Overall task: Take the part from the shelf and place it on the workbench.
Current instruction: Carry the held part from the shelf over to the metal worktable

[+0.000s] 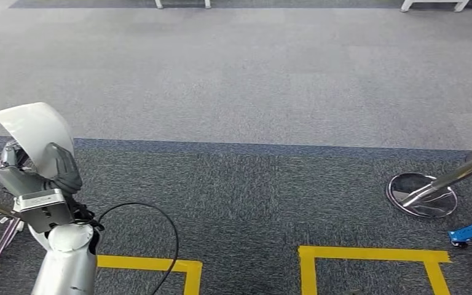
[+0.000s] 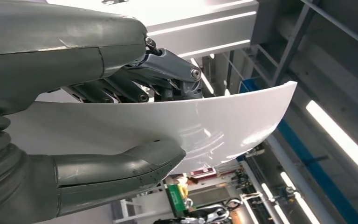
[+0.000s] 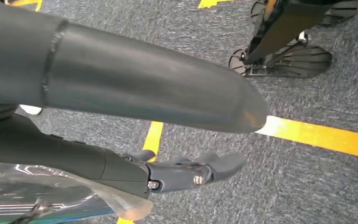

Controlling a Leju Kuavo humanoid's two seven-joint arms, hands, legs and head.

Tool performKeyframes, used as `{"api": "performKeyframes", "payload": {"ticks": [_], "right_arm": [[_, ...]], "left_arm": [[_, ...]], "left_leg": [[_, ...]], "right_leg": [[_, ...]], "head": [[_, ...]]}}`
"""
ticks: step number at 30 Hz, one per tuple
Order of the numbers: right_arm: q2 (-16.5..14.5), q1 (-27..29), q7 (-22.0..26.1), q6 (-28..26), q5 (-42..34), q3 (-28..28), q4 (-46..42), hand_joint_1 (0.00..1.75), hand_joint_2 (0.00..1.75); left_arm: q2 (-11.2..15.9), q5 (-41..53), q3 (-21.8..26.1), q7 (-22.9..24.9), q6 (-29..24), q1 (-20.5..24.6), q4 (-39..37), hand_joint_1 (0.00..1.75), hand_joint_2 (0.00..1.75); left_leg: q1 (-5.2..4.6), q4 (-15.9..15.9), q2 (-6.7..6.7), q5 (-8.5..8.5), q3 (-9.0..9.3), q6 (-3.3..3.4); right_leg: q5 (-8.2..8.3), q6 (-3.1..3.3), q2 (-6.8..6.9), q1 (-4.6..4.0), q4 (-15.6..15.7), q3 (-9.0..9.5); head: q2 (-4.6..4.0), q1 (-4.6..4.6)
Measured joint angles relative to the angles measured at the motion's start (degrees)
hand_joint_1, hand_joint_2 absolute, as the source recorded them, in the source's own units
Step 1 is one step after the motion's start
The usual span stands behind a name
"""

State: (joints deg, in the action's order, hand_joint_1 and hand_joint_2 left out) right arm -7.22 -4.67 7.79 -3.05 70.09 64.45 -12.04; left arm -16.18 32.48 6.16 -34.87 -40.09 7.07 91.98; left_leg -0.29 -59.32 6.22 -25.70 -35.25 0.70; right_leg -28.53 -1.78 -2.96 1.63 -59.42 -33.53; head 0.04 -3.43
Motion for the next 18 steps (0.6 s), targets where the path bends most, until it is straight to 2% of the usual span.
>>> {"api": "performKeyframes", "payload": {"ticks": [1, 2, 4, 6, 7, 8, 9, 10, 11, 12, 13, 14, 15, 16, 18], "right_arm": [[0.0, 0.0, -0.1, 0.0, 0.0, 0.0, 0.0, 0.0, 0.0], [-0.1, 0.0, -0.1, 0.0, 0.0, 0.0, 0.0, 0.0, 0.0], [-0.1, 0.1, -0.3, -0.1, 0.0, 0.0, 0.0, 0.0, 0.0], [-0.1, 0.2, -0.5, -0.1, 0.0, 0.0, 0.0, 0.0, 0.0], [-0.1, 0.3, -0.6, -0.1, 0.0, 0.0, 0.0, 0.0, 0.0], [-0.1, 0.3, -0.6, -0.1, 0.0, 0.0, 0.0, 0.0, 0.0], [-0.1, 0.2, -0.6, -0.1, 0.0, 0.0, 0.0, 0.0, 0.0], [-0.1, 0.2, -0.6, 0.0, 0.1, 0.0, 0.0, 0.0, 0.0], [-0.1, 0.2, -0.6, 0.0, 0.1, 0.0, 0.0, 0.0, 0.0], [-0.1, 0.2, -0.6, 0.0, 0.1, 0.0, 0.0, 0.0, 0.0], [-0.1, 0.2, -0.6, 0.0, 0.1, 0.0, 0.0, 0.0, 0.0], [-0.1, 0.1, -0.6, 0.0, 0.2, 0.0, 0.0, 0.0, 0.0], [-0.2, 0.1, -0.6, 0.0, 0.3, 0.0, 0.0, 0.0, 0.0], [-0.2, 0.0, -0.6, 0.0, 0.3, 0.0, 0.0, 0.0, 0.0], [-0.2, -0.2, -0.4, 0.0, 0.4, 0.0, 0.0, 0.0, 0.0]], "left_arm": [[0.0, 0.0, 0.0, 0.1, 0.0, 0.0, 0.0, 1.75, 1.75], [0.1, 0.0, 0.0, 0.3, 0.0, 0.0, 0.0, 1.75, 1.75], [0.1, 0.0, -0.1, 0.7, 0.0, 0.0, 0.0, 1.75, 1.75], [0.1, 0.0, -0.2, 0.8, 0.0, 0.0, 0.0, 1.75, 1.75], [0.1, 0.0, -0.2, 0.9, 0.0, -0.1, 0.0, 1.75, 1.75], [0.1, 0.0, -0.2, 0.9, 0.0, -0.1, 0.0, 1.75, 1.75], [0.1, -0.1, -0.2, 0.9, 0.0, -0.1, 0.0, 1.75, 1.75], [0.1, -0.1, -0.2, 0.8, 0.0, -0.1, 0.0, 1.75, 1.75], [0.1, -0.1, -0.2, 0.8, 0.0, -0.1, 0.0, 1.75, 1.75], [0.1, -0.1, -0.2, 0.8, 0.0, -0.1, 0.0, 1.75, 1.75], [0.1, -0.1, -0.2, 0.7, 0.0, 0.0, 0.0, 1.75, 1.75], [0.1, -0.2, -0.2, 0.7, 0.0, 0.0, 0.0, 1.75, 1.75], [0.1, -0.2, -0.2, 0.7, 0.0, 0.0, 0.1, 1.75, 1.75], [0.1, -0.2, -0.2, 0.7, 0.0, 0.0, 0.1, 1.75, 1.75], [0.0, -0.1, -0.3, 0.7, 0.0, 0.1, 0.1, 1.75, 1.75]], "left_leg": [[-0.01, -0.4, -0.55, -0.29, -0.17, -0.28], [-0.03, -1.6, -1.66, -1.11, -0.7, -0.57], [0.0, -7.6, -4.5, -4.29, -3.38, -1.07], [0.29, -14.8, -5.45, -7.08, -6.91, -1.37], [0.39, -16.3, -5.54, -7.12, -7.72, -1.43], [0.45, -15.5, -5.62, -6.04, -7.38, -1.41], [0.46, -12.6, -5.87, -4.1, -5.94, -1.3], [0.37, -8.6, -6.77, -2.08, -3.92, -1.07], [0.03, -4.8, -8.11, -0.74, -2.03, -0.79], [-0.3, -2.1, -9.24, -0.03, -0.72, -0.43], [-0.65, -0.7, -10.06, 0.01, -0.13, -0.1], [-0.93, -0.4, -10.04, -0.22, -0.09, 0.19], [-0.9, -0.2, -9.39, -0.18, -0.09, 0.55], [-0.8, 0.1, -8.78, -0.08, 0.04, 0.88], [-0.45, 0.6, -7.64, 0.15, 0.4, 1.61]], "right_leg": [[0.04, 0.4, 0.51, 0.0, 0.1, 0.17], [0.08, 0.77, 1.1, 0.03, 0.3, 0.36], [-0.06, 1.36, 2.36, -0.11, 0.4, 0.71], [-0.29, 1.62, 3.76, -0.33, 0.4, 0.88], [-0.42, 1.65, 4.45, -0.39, 0.4, 0.98], [-0.57, 1.62, 5.09, -0.42, 0.4, 1.13], [-0.75, 1.54, 5.68, -0.43, 0.4, 1.39], [-0.96, 1.41, 6.23, -0.44, 0.4, 1.69], [-1.2, 1.17, 6.73, -0.56, 0.4, 1.93], [-1.4, 0.91, 7.21, -0.67, 0.4, 2.1], [-1.57, 0.64, 7.7, -0.78, 0.4, 2.19], [-1.68, 0.37, 8.29, -0.86, 0.5, 2.28], [-1.82, 0.06, 8.8, -0.81, 0.6, 2.47], [-2.16, -0.25, 8.53, -0.73, 0.5, 2.52], [-4.11, -0.66, 6.16, -0.57, -2.5, 1.21]], "head": [[0.0, -0.06], [0.0, -0.21], [0.0, -0.45], [0.0, -0.51], [0.0, -0.52], [0.0, -0.53], [0.0, -0.53], [0.0, -0.53], [0.0, -0.53], [0.0, -0.52], [0.0, -0.48], [0.0, -0.46], [0.0, -0.44], [0.0, -0.38], [0.0, -0.13]]}}
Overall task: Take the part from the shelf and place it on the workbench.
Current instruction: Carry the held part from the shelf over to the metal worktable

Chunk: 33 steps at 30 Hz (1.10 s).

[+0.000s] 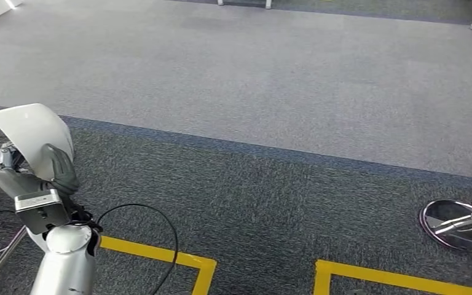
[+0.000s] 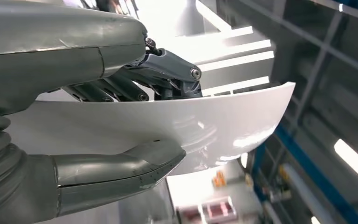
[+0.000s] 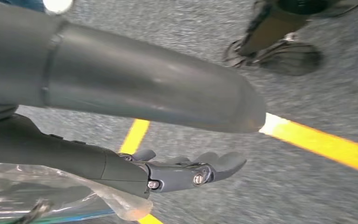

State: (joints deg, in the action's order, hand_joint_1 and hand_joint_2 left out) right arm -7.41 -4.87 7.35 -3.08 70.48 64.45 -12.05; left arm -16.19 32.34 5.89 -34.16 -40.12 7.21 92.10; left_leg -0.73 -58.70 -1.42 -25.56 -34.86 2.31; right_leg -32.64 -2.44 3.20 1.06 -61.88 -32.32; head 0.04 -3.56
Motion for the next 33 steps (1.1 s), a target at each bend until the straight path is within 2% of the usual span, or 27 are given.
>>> {"api": "performKeyframes", "payload": {"ticks": [1, 3, 4, 5, 6, 7, 8, 9, 10, 11, 12, 13, 15, 17, 18, 19, 20, 21, 22, 24, 26, 28, 29, 30, 32, 33], "right_arm": [[0.0, 0.0, 0.1, 0.0, 0.0, 0.0, 0.0, 0.0, 0.0], [0.0, 0.2, 0.1, 0.1, 0.3, 0.0, 0.0, 0.0, 0.0], [0.0, 0.3, 0.1, 0.1, 0.4, 0.0, 0.0, 0.0, 0.0], [0.0, 0.3, 0.1, 0.1, 0.5, 0.0, 0.0, 0.0, 0.0], [0.0, 0.4, 0.2, 0.1, 0.6, 0.0, 0.0, 0.0, 0.0], [0.0, 0.3, 0.2, 0.0, 0.6, 0.0, 0.0, 0.0, 0.0], [0.0, 0.3, 0.3, 0.1, 0.6, 0.0, 0.0, 0.0, 0.0], [0.0, 0.3, 0.4, 0.1, 0.7, 0.0, 0.0, 0.0, 0.0], [0.0, 0.2, 0.5, 0.1, 0.7, 0.0, 0.0, 0.0, 0.0], [0.0, 0.2, 0.5, 0.1, 0.7, 0.0, 0.0, 0.0, 0.0], [0.0, 0.2, 0.5, 0.1, 0.7, 0.0, 0.0, 0.0, 0.0], [-0.1, 0.1, 0.6, 0.1, 0.7, 0.0, 0.0, 0.0, 0.0], [-0.1, 0.1, 0.6, 0.1, 0.7, 0.0, 0.0, 0.0, 0.0], [-0.2, 0.2, 0.6, 0.1, 0.7, 0.0, 0.0, 0.0, 0.0], [-0.2, 0.3, 0.6, 0.1, 0.7, 0.0, 0.0, 0.0, 0.0], [-0.2, 0.3, 0.6, 0.1, 0.7, 0.0, 0.0, 0.0, 0.0], [-0.2, 0.3, 0.6, 0.1, 0.7, 0.0, 0.0, 0.0, 0.0], [-0.2, 0.3, 0.6, 0.1, 0.7, 0.0, 0.0, 0.0, 0.0], [-0.2, 0.3, 0.6, 0.1, 0.7, 0.0, 0.0, 0.0, 0.0], [-0.2, 0.3, 0.6, 0.1, 0.7, 0.0, 0.0, 0.0, 0.0], [-0.2, 0.2, 0.5, 0.1, 0.7, 0.0, 0.0, 0.0, 0.0], [-0.2, 0.1, 0.3, 0.1, 0.8, 0.0, 0.0, 0.0, 0.0], [-0.2, 0.0, 0.2, 0.1, 0.8, 0.0, 0.0, 0.0, 0.0], [-0.2, -0.1, 0.1, 0.1, 0.8, 0.0, 0.0, 0.0, 0.0], [-0.2, 0.0, 0.0, 0.1, 0.8, 0.0, 0.0, 0.0, 0.0], [-0.2, 0.1, -0.1, 0.1, 0.9, 0.0, 0.0, 0.0, 0.0]], "left_arm": [[0.0, 0.0, 0.0, 0.0, 0.0, 0.1, 0.0, 1.75, 1.75], [0.0, 0.0, -0.1, 0.1, 0.0, 0.1, 0.0, 1.75, 1.75], [0.0, 0.0, -0.1, 0.1, 0.0, 0.1, 0.0, 1.75, 1.75], [0.0, 0.0, -0.1, 0.2, 0.0, 0.1, 0.0, 1.75, 1.75], [0.0, 0.0, -0.1, 0.3, 0.0, 0.1, 0.0, 1.75, 1.75], [0.0, 0.0, -0.1, 0.3, 0.0, 0.1, 0.0, 1.75, 1.75], [0.0, 0.1, -0.1, 0.4, 0.1, 0.1, 0.0, 1.75, 1.75], [0.0, 0.1, -0.2, 0.4, 0.1, 0.1, 0.0, 1.75, 1.75], [0.0, 0.1, -0.2, 0.4, 0.1, 0.1, 0.0, 1.75, 1.75], [0.0, 0.0, -0.3, 0.5, 0.1, 0.1, 0.0, 1.75, 1.75], [0.0, 0.0, -0.3, 0.5, 0.1, 0.1, 0.0, 1.75, 1.75], [0.0, 0.0, -0.2, 0.5, 0.1, 0.1, 0.0, 1.75, 1.75], [0.1, -0.1, -0.2, 0.5, 0.1, 0.2, 0.0, 1.75, 1.75], [0.1, -0.2, -0.2, 0.5, 0.1, 0.3, 0.0, 1.75, 1.75], [0.1, -0.2, -0.2, 0.5, 0.1, 0.2, 0.0, 1.75, 1.75], [0.1, -0.3, -0.2, 0.5, 0.1, 0.2, 0.0, 1.75, 1.75], [0.1, -0.3, -0.2, 0.5, 0.1, 0.1, -0.1, 1.75, 1.75], [0.1, -0.3, -0.2, 0.5, 0.1, 0.1, -0.1, 1.75, 1.75], [0.1, -0.3, -0.2, 0.5, 0.1, 0.1, -0.1, 1.75, 1.75], [0.1, -0.4, -0.2, 0.5, 0.1, 0.2, 0.0, 1.75, 1.75], [0.1, -0.4, -0.3, 0.5, 0.1, 0.3, 0.0, 1.75, 1.75], [0.1, -0.4, -0.3, 0.4, 0.0, 0.4, 0.0, 1.75, 1.75], [0.0, -0.5, -0.3, 0.4, 0.0, 0.4, 0.0, 1.75, 1.75], [0.0, -0.5, -0.3, 0.4, 0.0, 0.4, 0.0, 1.75, 1.75], [-0.1, -0.6, -0.4, 0.3, 0.0, 0.4, 0.0, 1.75, 1.75], [-0.1, -0.8, -0.4, 0.3, 0.0, 0.3, 0.0, 1.75, 1.75]], "left_leg": [[0.11, 0.1, 0.52, 0.02, 0.08, 0.25], [0.1, 0.1, 1.8, -0.04, 0.1, 0.5], [0.07, 0.1, 2.55, -0.07, 0.14, 0.54], [0.06, 0.1, 3.34, -0.08, 0.21, 0.53], [0.09, 0.0, 4.11, -0.12, 0.31, 0.48], [0.15, -0.1, 4.82, -0.2, 0.42, 0.35], [0.12, -0.2, 5.44, -0.32, 0.42, 0.14], [0.14, -0.4, 6.06, -0.41, 0.32, -0.13], [0.16, -0.5, 6.59, -0.42, 0.17, -0.45], [0.2, -0.6, 7.11, -0.36, 0.01, -0.77], [0.31, -0.5, 7.65, -0.26, -0.08, -1.08], [0.35, -0.6, 7.56, -0.35, -0.14, -1.38], [0.28, -3.0, 5.53, -1.91, -1.15, -1.95], [0.43, -9.6, 2.91, -5.23, -4.23, -2.43], [0.6, -13.3, 2.4, -6.64, -6.04, -2.62], [0.75, -15.8, 2.19, -7.24, -7.33, -2.74], [0.84, -16.4, 2.08, -6.77, -7.68, -2.8], [0.88, -14.6, 1.9, -5.23, -6.88, -2.77], [0.86, -11.1, 1.43, -3.06, -5.17, -2.62], [0.35, -3.9, -0.74, -0.29, -1.48, -2.04], [-0.28, -0.9, -2.09, -0.22, -0.11, -1.39], [-0.34, -0.5, -1.18, -0.29, -0.16, -0.8], [-0.21, -0.2, -0.56, -0.2, -0.06, -0.53], [-0.01, 0.0, -0.01, -0.08, 0.07, -0.23], [0.27, 0.2, 1.05, 0.02, 0.22, 0.21], [0.29, 0.2, 1.65, 0.01, 0.21, 0.36]], "right_leg": [[-1.58, -0.04, -1.54, 0.05, -3.2, -1.66], [-4.27, -0.06, -2.83, 0.05, -10.8, -5.82], [-4.31, -0.06, -2.98, 0.05, -12.7, -7.22], [-3.22, -0.03, -3.06, 0.05, -12.6, -7.67], [-1.15, 0.03, -3.25, 0.08, -10.2, -6.98], [1.33, 0.08, -3.84, 0.16, -6.2, -5.47], [3.01, 0.09, -4.9, 0.27, -2.4, -3.85], [4.03, 0.14, -5.82, 0.39, 0.5, -2.44], [4.32, 0.21, -6.5, 0.41, 2.1, -1.58], [4.08, 0.35, -6.64, 0.36, 2.5, -1.23], [4.15, 0.61, -6.16, 0.33, 2.6, -1.0], [4.24, 0.91, -5.63, 0.33, 2.8, -0.87], [4.31, 1.65, -4.49, 0.43, 3.2, -0.48], [4.15, 2.19, -3.23, 0.29, 3.3, -0.21], [4.04, 2.31, -2.56, 0.2, 3.3, -0.15], [3.93, 2.37, -1.89, 0.13, 3.3, -0.07], [3.8, 2.37, -1.24, 0.1, 3.3, 0.05], [3.64, 2.32, -0.62, 0.08, 3.3, 0.25], [3.44, 2.21, -0.03, 0.07, 3.3, 0.55], [2.99, 1.83, 1.01, -0.05, 3.2, 1.08], [2.65, 1.3, 2.06, -0.26, 3.3, 1.31], [2.35, 0.67, 3.04, -0.3, 3.4, 1.53], [1.92, 0.34, 2.53, -0.19, 3.1, 1.48], [1.08, 0.05, 1.34, -0.09, 1.8, 0.94], [-1.86, -0.28, -1.78, 0.06, -4.2, -2.14], [-3.34, -0.36, -2.58, 0.07, -8.2, -4.36]], "head": [[0.0, 0.16], [0.0, 0.34], [0.0, 0.33], [0.0, 0.33], [0.0, 0.33], [0.0, 0.34], [0.0, 0.35], [0.0, 0.33], [0.0, 0.31], [0.0, 0.29], [0.0, 0.26], [0.0, 0.27], [0.0, -0.03], [0.0, -0.35], [0.0, -0.35], [0.0, -0.36], [0.0, -0.36], [0.0, -0.36], [0.0, -0.37], [0.0, -0.38], [0.0, -0.31], [0.0, -0.23], [-0.01, -0.13], [-0.01, -0.02], [-0.01, 0.26], [0.0, 0.32]]}}
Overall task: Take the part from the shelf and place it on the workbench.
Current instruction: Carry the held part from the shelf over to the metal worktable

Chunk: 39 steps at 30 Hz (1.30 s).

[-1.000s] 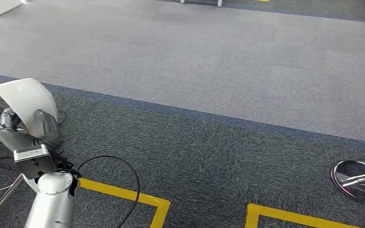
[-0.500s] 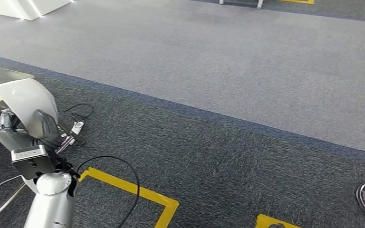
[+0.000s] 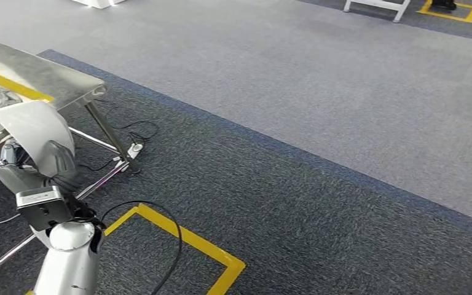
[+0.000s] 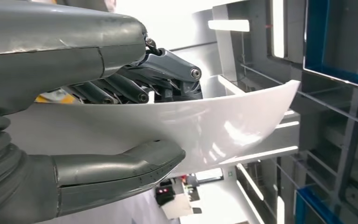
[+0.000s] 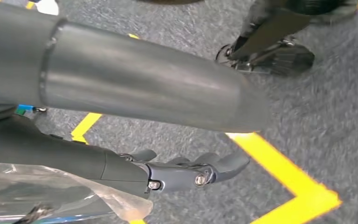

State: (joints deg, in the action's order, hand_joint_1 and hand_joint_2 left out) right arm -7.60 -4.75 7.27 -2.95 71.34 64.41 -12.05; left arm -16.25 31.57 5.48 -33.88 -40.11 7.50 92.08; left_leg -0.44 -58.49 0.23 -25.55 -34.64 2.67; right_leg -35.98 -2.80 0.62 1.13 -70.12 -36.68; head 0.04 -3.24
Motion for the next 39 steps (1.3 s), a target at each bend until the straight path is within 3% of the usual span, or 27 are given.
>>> {"api": "performKeyframes", "payload": {"ticks": [1, 2, 3, 4, 6, 8, 10, 11, 13, 15, 17, 18, 19, 20, 22, 24, 26, 28, 30, 32, 33, 34, 36, 37, 39], "right_arm": [[0.0, 0.2, 0.0, 0.0, 0.1, 0.0, 0.0, 0.0, 0.0], [0.0, 0.3, -0.1, 0.0, 0.1, 0.0, 0.0, 0.0, 0.0], [0.0, 0.4, -0.1, 0.0, 0.2, 0.0, 0.0, 0.0, 0.0], [0.0, 0.4, -0.1, 0.0, 0.2, 0.0, 0.0, 0.0, 0.0], [0.1, 0.4, -0.1, 0.0, 0.2, 0.0, 0.0, 0.0, 0.0], [0.1, 0.3, 0.0, 0.1, 0.2, 0.0, 0.0, 0.0, 0.0], [0.0, 0.2, 0.0, 0.1, 0.3, 0.0, 0.0, 0.0, 0.0], [0.0, 0.2, -0.1, 0.1, 0.3, 0.0, 0.0, 0.0, 0.0], [0.0, 0.1, 0.0, 0.1, 0.4, 0.0, 0.0, 0.0, 0.0], [-0.1, 0.3, 0.0, 0.1, 0.4, 0.0, 0.0, 0.0, 0.0], [-0.1, 0.4, 0.1, 0.1, 0.5, 0.0, 0.0, 0.0, 0.0], [-0.1, 0.4, 0.1, 0.1, 0.5, 0.0, 0.0, 0.0, 0.0], [-0.1, 0.4, 0.1, 0.2, 0.5, 0.0, 0.0, 0.0, 0.0], [-0.1, 0.3, 0.1, 0.2, 0.5, 0.0, 0.0, 0.0, 0.0], [-0.1, 0.3, 0.1, 0.2, 0.6, 0.0, 0.0, 0.0, 0.0], [-0.1, 0.2, 0.1, 0.2, 0.6, 0.0, 0.0, 0.0, 0.0], [-0.1, 0.0, 0.0, 0.2, 0.6, 0.0, 0.0, 0.0, 0.0], [-0.1, -0.2, 0.0, 0.2, 0.6, 0.0, 0.0, 0.0, 0.0], [-0.1, 0.0, 0.0, 0.3, 0.6, 0.0, 0.0, 0.0, 0.0], [-0.1, 0.2, 0.0, 0.3, 0.7, 0.0, 0.0, 0.0, 0.0], [-0.1, 0.3, 0.0, 0.4, 0.7, 0.0, 0.0, 0.0, 0.0], [-0.1, 0.4, -0.1, 0.4, 0.7, 0.0, 0.0, 0.0, 0.0], [-0.1, 0.3, -0.1, 0.4, 0.7, 0.0, 0.0, 0.0, 0.0], [-0.1, 0.3, -0.1, 0.4, 0.7, 0.0, 0.0, 0.0, 0.0], [-0.1, 0.2, -0.1, 0.5, 0.7, 0.0, 0.0, 0.0, 0.0]], "left_arm": [[0.0, -0.1, 0.0, -0.1, 0.0, -0.1, 0.0, 1.75, 1.75], [0.0, -0.3, 0.0, -0.2, 0.0, -0.2, 0.0, 1.75, 1.75], [0.0, -0.4, 0.0, -0.2, 0.0, -0.3, -0.1, 1.75, 1.75], [0.0, -0.4, 0.0, -0.3, 0.0, -0.3, -0.1, 1.75, 1.75], [0.0, -0.4, 0.0, -0.3, 0.0, -0.3, -0.1, 1.75, 1.75], [0.0, -0.5, 0.0, -0.3, 0.0, -0.3, -0.1, 1.75, 1.75], [0.1, -0.5, 0.0, -0.2, 0.0, -0.4, -0.1, 1.75, 1.75], [0.1, -0.6, 0.0, -0.2, 0.0, -0.4, -0.1, 1.75, 1.75], [0.2, -0.6, 0.0, -0.2, 0.0, -0.4, -0.1, 1.75, 1.75], [0.2, -0.6, 0.0, -0.1, 0.0, -0.4, -0.1, 1.75, 1.75], [0.2, -0.6, 0.0, 0.0, 0.0, -0.5, -0.1, 1.75, 1.75], [0.2, -0.6, 0.0, 0.1, 0.0, -0.6, -0.1, 1.75, 1.75], [0.2, -0.6, 0.0, 0.1, 0.0, -0.6, -0.1, 1.75, 1.75], [0.2, -0.6, 0.0, 0.1, 0.0, -0.6, -0.1, 1.75, 1.75], [0.2, -0.6, -0.1, 0.1, 0.0, -0.5, -0.1, 1.75, 1.75], [0.2, -0.6, -0.2, 0.2, 0.0, -0.5, -0.1, 1.75, 1.75], [0.1, -0.5, -0.3, 0.4, 0.0, -0.6, -0.1, 1.75, 1.75], [0.1, -0.6, -0.4, 0.4, 0.0, -0.6, -0.1, 1.75, 1.75], [0.0, -0.7, -0.5, 0.4, 0.0, -0.6, -0.1, 1.75, 1.75], [0.0, -0.8, -0.5, 0.3, 0.0, -0.6, -0.2, 1.75, 1.75], [0.0, -0.9, -0.5, 0.2, 0.0, -0.7, -0.2, 1.75, 1.75], [0.0, -0.9, -0.5, 0.2, 0.0, -0.7, -0.2, 1.75, 1.75], [0.0, -1.0, -0.5, 0.0, 0.0, -0.7, -0.2, 1.75, 1.75], [0.0, -1.0, -0.5, -0.1, 0.0, -0.6, -0.2, 1.75, 1.75], [0.1, -1.0, -0.7, -0.3, 0.0, -0.6, -0.2, 1.75, 1.75]], "left_leg": [[0.0, 0.0, 0.69, -0.02, 0.02, 0.06], [-0.01, 0.0, 1.44, -0.04, 0.07, 0.09], [0.01, 0.0, 2.2, -0.07, 0.15, 0.07], [0.07, -0.1, 2.94, -0.11, 0.25, 0.01], [0.12, -0.3, 4.27, -0.32, 0.29, -0.37], [0.16, -0.6, 5.42, -0.33, 0.01, -1.06], [0.3, -0.5, 6.45, -0.12, -0.27, -1.77], [0.3, -0.7, 6.06, -0.32, -0.41, -2.07], [0.25, -4.0, 3.48, -2.39, -1.85, -2.71], [0.42, -11.4, 0.91, -5.99, -5.25, -3.2], [0.67, -16.7, 0.45, -7.42, -7.81, -3.43], [0.72, -16.3, 0.35, -6.55, -7.63, -3.44], [0.72, -13.7, 0.08, -4.75, -6.29, -3.34], [0.62, -9.5, -0.74, -2.68, -4.19, -3.07], [-0.01, -2.6, -2.99, -0.52, -0.68, -2.34], [-0.56, -0.7, -3.69, -0.68, 0.04, -1.76], [-0.45, -0.3, -2.49, -0.47, 0.03, -1.2], [-0.07, 0.2, -1.39, -0.17, 0.32, -0.54], [0.15, 0.4, -0.26, -0.07, 0.4, -0.14], [0.11, 0.3, 1.12, -0.12, 0.43, -0.04], [0.09, 0.3, 1.86, -0.14, 0.48, -0.03], [0.11, 0.2, 2.62, -0.19, 0.57, -0.08], [0.13, 0.0, 4.0, -0.39, 0.66, -0.38], [0.12, -0.2, 4.6, -0.49, 0.55, -0.6], [0.16, -0.4, 5.63, -0.44, 0.2, -1.16]], "right_leg": [[-0.73, -0.08, -0.3, 0.0, -3.2, -1.94], [-0.38, -0.12, -0.41, 0.0, -4.6, -3.13], [1.1, -0.11, -0.51, 0.01, -3.7, -3.24], [3.38, -0.06, -0.78, 0.05, -0.8, -2.3], [7.07, 0.09, -2.69, 0.3, 7.0, 0.97], [7.91, 0.37, -4.14, 0.41, 10.9, 3.0], [7.83, 0.9, -3.49, 0.3, 11.2, 3.38], [7.9, 1.24, -2.94, 0.31, 11.3, 3.51], [7.95, 2.01, -1.73, 0.41, 11.6, 3.82], [7.77, 2.48, -0.38, 0.24, 11.6, 3.96], [7.6, 2.58, 1.0, 0.12, 11.6, 4.04], [7.49, 2.55, 1.65, 0.1, 11.6, 4.15], [7.35, 2.47, 2.28, 0.09, 11.6, 4.37], [7.16, 2.34, 2.87, 0.07, 11.6, 4.65], [6.78, 1.87, 3.91, -0.12, 11.6, 5.08], [6.54, 1.3, 5.0, -0.32, 11.7, 5.26], [6.2, 0.68, 5.55, -0.28, 11.7, 5.45], [4.48, 0.15, 3.19, -0.13, 9.2, 4.26], [1.23, -0.12, 0.32, -0.02, 2.2, 0.58], [-0.34, -0.25, -0.34, -0.03, -4.0, -3.03], [0.52, -0.25, -0.44, -0.03, -4.4, -3.62], [2.46, -0.19, -0.61, -0.01, -2.3, -3.04], [6.75, -0.02, -2.19, 0.13, 5.5, 0.17], [7.87, 0.09, -3.18, 0.25, 8.9, 1.73], [7.93, 0.36, -4.27, 0.3, 11.4, 3.13]], "head": [[0.0, 0.01], [0.0, 0.01], [0.0, 0.0], [0.0, 0.0], [0.0, 0.02], [0.0, 0.02], [0.0, 0.02], [0.0, 0.02], [0.0, -0.29], [0.0, -0.57], [0.0, -0.56], [0.0, -0.56], [0.0, -0.56], [0.0, -0.57], [0.0, -0.55], [0.0, -0.47], [0.0, -0.42], [0.0, -0.16], [0.0, 0.15], [0.0, 0.2], [0.0, 0.19], [0.0, 0.2], [0.0, 0.22], [0.0, 0.17], [0.0, 0.15]]}}
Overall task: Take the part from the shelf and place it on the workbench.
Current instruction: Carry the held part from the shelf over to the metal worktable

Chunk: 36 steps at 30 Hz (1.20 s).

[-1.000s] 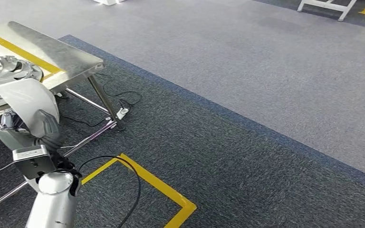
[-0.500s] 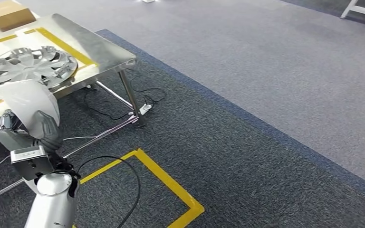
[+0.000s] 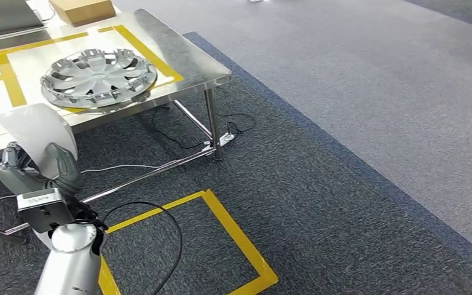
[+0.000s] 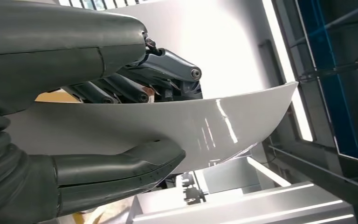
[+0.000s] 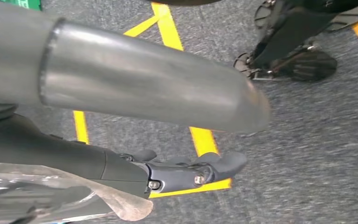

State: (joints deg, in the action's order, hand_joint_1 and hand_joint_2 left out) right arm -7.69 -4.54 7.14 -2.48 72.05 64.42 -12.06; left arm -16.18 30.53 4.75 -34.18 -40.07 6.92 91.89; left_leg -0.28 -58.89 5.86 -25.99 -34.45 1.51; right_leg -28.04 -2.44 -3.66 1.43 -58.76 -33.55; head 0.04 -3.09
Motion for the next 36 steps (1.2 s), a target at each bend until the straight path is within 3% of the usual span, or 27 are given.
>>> {"api": "performKeyframes", "payload": {"ticks": [2, 4, 6, 8, 9, 10, 11, 13, 15, 17, 18, 20, 22, 23, 24, 25, 26, 28, 30, 32, 34, 36], "right_arm": [[-0.1, -0.1, 0.0, 0.1, 0.1, 0.0, 0.0, 0.0, 0.0], [-0.2, -0.2, 0.0, 0.2, 0.1, 0.0, 0.0, 0.0, 0.0], [-0.2, -0.1, 0.0, 0.2, 0.1, 0.0, 0.0, 0.0, 0.0], [-0.2, 0.0, 0.0, 0.2, 0.1, 0.0, 0.0, 0.0, 0.0], [-0.2, 0.0, 0.0, 0.2, 0.1, 0.0, 0.0, 0.0, 0.0], [-0.2, 0.0, 0.0, 0.3, 0.1, 0.0, 0.0, 0.0, 0.0], [-0.2, 0.0, 0.0, 0.4, 0.1, 0.0, 0.0, 0.0, 0.0], [-0.2, 0.0, 0.0, 0.5, 0.2, 0.0, 0.0, 0.0, 0.0], [-0.2, -0.1, 0.0, 0.6, 0.2, 0.0, 0.0, 0.0, 0.0], [-0.2, -0.2, 0.0, 0.6, 0.3, 0.0, 0.0, 0.0, 0.0], [-0.2, -0.2, 0.0, 0.7, 0.3, 0.0, 0.0, 0.0, 0.0], [-0.2, -0.3, -0.1, 0.7, 0.3, 0.0, 0.0, 0.0, 0.0], [-0.2, -0.2, -0.1, 0.7, 0.3, 0.0, 0.0, 0.0, 0.0], [-0.2, -0.1, -0.1, 0.8, 0.3, 0.0, 0.0, 0.0, 0.0], [-0.2, 0.0, -0.2, 0.9, 0.3, 0.0, 0.0, 0.0, 0.0], [-0.2, 0.1, -0.2, 0.9, 0.3, 0.0, 0.0, 0.0, 0.0], [-0.2, 0.1, -0.3, 0.9, 0.3, 0.0, 0.0, 0.0, 0.0], [-0.2, 0.1, -0.3, 0.9, 0.3, 0.0, 0.0, 0.0, 0.0], [-0.2, 0.0, -0.3, 0.9, 0.4, 0.0, 0.0, 0.0, 0.0], [-0.3, 0.0, -0.4, 0.9, 0.4, 0.0, 0.0, 0.0, 0.0], [-0.4, -0.1, -0.4, 0.9, 0.4, 0.0, 0.0, 0.0, 0.0], [-0.5, 0.0, -0.4, 0.9, 0.4, 0.0, 0.0, 0.0, 0.0]], "left_arm": [[0.1, -0.1, -0.2, -0.1, 0.0, 0.0, 0.0, 1.75, 1.75], [0.2, -0.3, -0.4, -0.2, 0.0, 0.2, 0.1, 1.75, 1.75], [0.3, -0.6, -0.7, -0.3, 0.0, 0.4, 0.1, 1.75, 1.75], [0.5, -1.0, -1.1, 0.0, 0.0, 0.5, 0.1, 1.75, 1.75], [0.7, -1.3, -1.3, 0.1, 0.0, 0.5, 0.2, 1.75, 1.75], [1.0, -1.5, -1.5, 0.3, 0.0, 0.5, 0.3, 1.75, 1.75], [1.2, -1.7, -1.8, 0.4, 0.0, 0.6, 0.5, 1.75, 1.75], [1.7, -1.9, -2.3, 0.6, 0.0, 1.0, 0.9, 1.75, 1.75], [2.0, -2.2, -2.9, 0.8, 0.0, 1.4, 1.4, 1.75, 1.75], [2.3, -2.4, -3.3, 0.8, 0.0, 1.4, 2.0, 1.75, 1.75], [2.4, -2.4, -3.5, 0.8, 0.0, 1.4, 2.3, 1.75, 1.75], [2.5, -2.5, -3.9, 0.7, 0.0, 1.5, 2.7, 1.75, 1.75], [2.5, -2.5, -4.4, 0.7, 0.0, 1.5, 2.8, 1.75, 1.75], [2.5, -2.5, -4.5, 0.7, 0.0, 1.4, 2.8, 1.75, 1.75], [2.6, -2.4, -4.6, 0.6, 0.0, 1.2, 2.9, 1.75, 1.75], [2.6, -2.3, -4.6, 0.5, 0.0, 1.1, 3.0, 1.75, 1.75], [2.6, -2.2, -4.6, 0.3, 0.0, 1.1, 3.2, 1.75, 1.75], [2.5, -2.0, -4.7, 0.0, 0.0, 1.1, 3.5, 1.75, 1.75], [2.5, -1.9, -4.7, 0.0, 0.0, 1.0, 3.7, 1.75, 1.75], [2.6, -1.8, -4.7, 0.0, 0.0, 0.9, 3.9, 1.75, 1.75], [2.6, -1.8, -4.7, 0.0, 0.0, 0.9, 4.2, 1.75, 1.75], [2.7, -1.7, -4.8, -0.1, 0.0, 0.9, 4.5, 1.75, 1.75]], "left_leg": [[0.21, 0.0, 0.61, 0.06, -0.2, -0.6], [0.16, -2.0, -1.45, -1.34, -1.09, -1.24], [0.22, -8.4, -4.31, -4.63, -4.01, -1.81], [0.51, -14.9, -5.09, -6.96, -7.2, -2.16], [0.61, -15.9, -5.19, -6.69, -7.7, -2.23], [0.65, -14.6, -5.33, -5.35, -7.1, -2.21], [0.63, -11.3, -5.77, -3.27, -5.48, -2.06], [0.13, -3.7, -8.16, -0.25, -1.78, -1.45], [-0.45, -0.4, -9.71, 0.09, -0.35, -0.85], [-0.46, -0.1, -8.68, 0.06, -0.41, -0.25], [-0.31, 0.2, -8.06, 0.17, -0.33, 0.07], [0.06, 0.6, -6.94, 0.41, -0.13, 0.76], [0.05, 0.6, -5.74, 0.38, -0.14, 1.09], [-0.01, 0.6, -5.02, 0.36, -0.12, 1.15], [-0.07, 0.5, -4.29, 0.32, -0.08, 1.18], [-0.12, 0.5, -3.55, 0.29, -0.02, 1.18], [-0.13, 0.5, -2.83, 0.25, 0.08, 1.12], [-0.14, 0.3, -1.6, 0.1, 0.14, 0.85], [-0.07, 0.2, -0.56, 0.14, -0.15, 0.29], [0.08, 0.2, 0.44, 0.33, -0.4, -0.39], [0.0, -0.9, -0.84, -0.53, -0.87, -1.0], [0.04, -6.2, -3.69, -3.43, -3.16, -1.57]], "right_leg": [[0.12, 0.56, 0.97, -0.05, 0.3, 0.37], [0.17, 1.33, 2.15, 0.05, 0.6, 0.72], [0.0, 1.89, 3.45, 0.01, 0.6, 0.97], [-0.21, 2.06, 4.83, -0.09, 0.6, 1.13], [-0.33, 2.05, 5.49, -0.1, 0.6, 1.23], [-0.47, 1.99, 6.12, -0.11, 0.6, 1.42], [-0.66, 1.86, 6.72, -0.12, 0.6, 1.7], [-1.09, 1.43, 7.82, -0.29, 0.6, 2.2], [-1.4, 0.87, 8.9, -0.55, 0.6, 2.41], [-1.68, 0.27, 9.95, -0.62, 0.8, 2.57], [-2.08, -0.05, 9.48, -0.54, 0.5, 2.5], [-4.25, -0.51, 6.74, -0.34, -3.0, 0.79], [-7.41, -0.65, 4.35, -0.28, -10.4, -2.99], [-8.29, -0.68, 4.04, -0.29, -13.6, -4.86], [-8.13, -0.65, 3.92, -0.31, -15.1, -6.02], [-6.83, -0.56, 3.81, -0.32, -14.4, -6.12], [-4.62, -0.41, 3.56, -0.32, -11.5, -5.12], [-0.83, -0.05, 1.53, -0.14, -3.7, -1.79], [0.04, 0.23, -0.21, -0.04, 0.1, 0.23], [-0.12, 0.57, 0.27, -0.08, 0.5, 0.65], [-0.02, 1.26, 1.41, 0.08, 0.9, 1.07], [-0.09, 1.9, 2.75, 0.12, 1.2, 1.53]], "head": [[0.0, 0.02], [0.0, -0.25], [0.0, -0.54], [0.0, -0.57], [0.0, -0.58], [0.0, -0.58], [0.0, -0.59], [0.0, -0.61], [0.0, -0.55], [0.0, -0.49], [0.0, -0.42], [0.0, -0.17], [0.0, 0.02], [0.0, 0.04], [0.0, 0.03], [0.0, 0.04], [0.0, 0.05], [0.0, 0.04], [0.0, -0.01], [0.0, -0.03], [0.0, -0.22], [0.0, -0.57]]}}
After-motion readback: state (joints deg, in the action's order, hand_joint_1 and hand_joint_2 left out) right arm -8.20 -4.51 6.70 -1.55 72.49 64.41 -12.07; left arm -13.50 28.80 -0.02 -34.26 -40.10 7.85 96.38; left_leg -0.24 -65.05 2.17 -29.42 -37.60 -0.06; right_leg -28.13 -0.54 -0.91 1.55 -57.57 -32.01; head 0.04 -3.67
